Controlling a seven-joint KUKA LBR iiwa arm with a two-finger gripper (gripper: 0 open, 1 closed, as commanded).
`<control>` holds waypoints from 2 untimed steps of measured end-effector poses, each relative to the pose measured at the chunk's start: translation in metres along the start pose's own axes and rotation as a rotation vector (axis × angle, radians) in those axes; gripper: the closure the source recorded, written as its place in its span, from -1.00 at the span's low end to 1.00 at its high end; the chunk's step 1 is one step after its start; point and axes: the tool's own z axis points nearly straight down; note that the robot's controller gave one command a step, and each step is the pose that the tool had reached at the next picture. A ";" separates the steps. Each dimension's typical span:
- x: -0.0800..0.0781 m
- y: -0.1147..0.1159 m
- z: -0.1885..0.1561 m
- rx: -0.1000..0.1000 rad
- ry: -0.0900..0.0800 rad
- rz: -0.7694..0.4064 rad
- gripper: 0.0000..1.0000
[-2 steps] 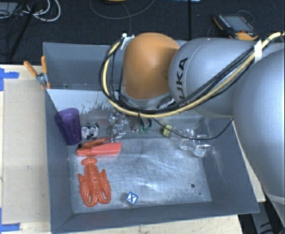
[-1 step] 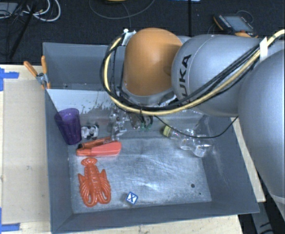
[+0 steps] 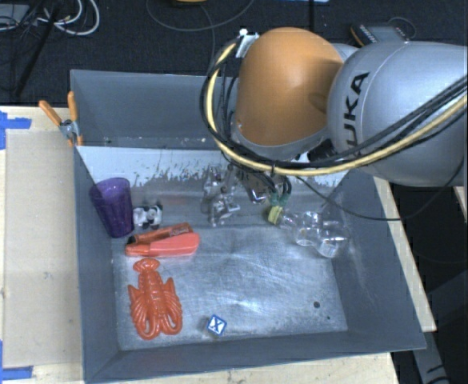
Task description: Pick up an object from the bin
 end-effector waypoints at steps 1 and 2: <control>-0.017 0.107 0.117 0.000 0.000 0.122 -1.00; -0.017 0.105 0.113 0.001 -0.002 0.124 -1.00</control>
Offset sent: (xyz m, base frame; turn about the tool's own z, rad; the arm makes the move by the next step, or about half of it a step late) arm 0.0000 0.0000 0.0000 0.0000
